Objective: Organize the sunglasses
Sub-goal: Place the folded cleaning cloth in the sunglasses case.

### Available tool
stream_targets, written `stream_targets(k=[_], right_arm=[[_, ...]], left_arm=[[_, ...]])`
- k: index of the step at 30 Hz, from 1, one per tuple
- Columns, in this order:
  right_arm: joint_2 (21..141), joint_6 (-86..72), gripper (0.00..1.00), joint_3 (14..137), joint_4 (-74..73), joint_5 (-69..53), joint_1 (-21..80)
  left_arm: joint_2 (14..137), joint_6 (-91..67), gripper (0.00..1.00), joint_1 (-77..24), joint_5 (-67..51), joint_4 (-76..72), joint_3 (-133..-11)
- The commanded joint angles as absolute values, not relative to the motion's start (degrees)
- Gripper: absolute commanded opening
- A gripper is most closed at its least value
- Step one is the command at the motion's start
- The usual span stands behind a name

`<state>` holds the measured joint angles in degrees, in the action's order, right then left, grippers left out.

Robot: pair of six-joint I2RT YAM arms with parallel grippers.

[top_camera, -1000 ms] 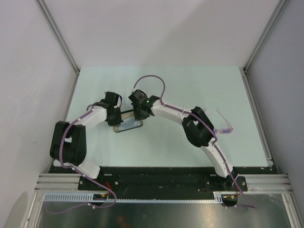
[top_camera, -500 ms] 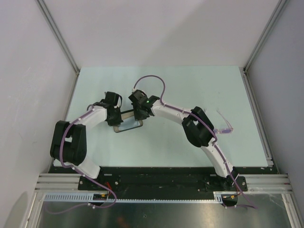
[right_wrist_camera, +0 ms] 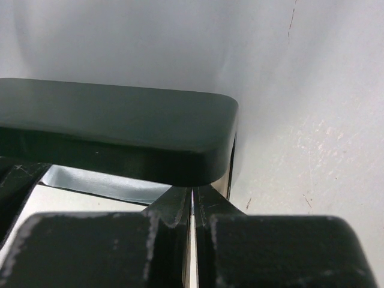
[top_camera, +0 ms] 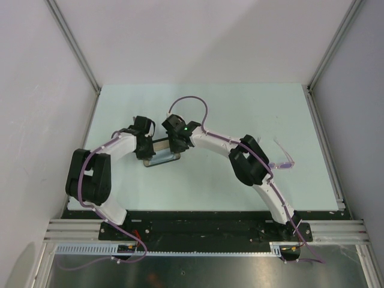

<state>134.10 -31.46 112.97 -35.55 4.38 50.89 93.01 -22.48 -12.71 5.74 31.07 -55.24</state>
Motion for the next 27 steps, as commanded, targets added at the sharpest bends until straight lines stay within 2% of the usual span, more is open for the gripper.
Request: stream_targets(k=[1,27], right_arm=[[135.17,-32.08,0.00,115.40,-37.00,6.42,51.24],[134.29,-28.39,0.00,113.47,-31.82,8.70,51.33]], left_arm=[[93.78,-23.64,0.00,-12.39,7.91,31.11,-58.01],[93.43,-24.08,0.00,-12.39,8.79,31.46,-56.34]])
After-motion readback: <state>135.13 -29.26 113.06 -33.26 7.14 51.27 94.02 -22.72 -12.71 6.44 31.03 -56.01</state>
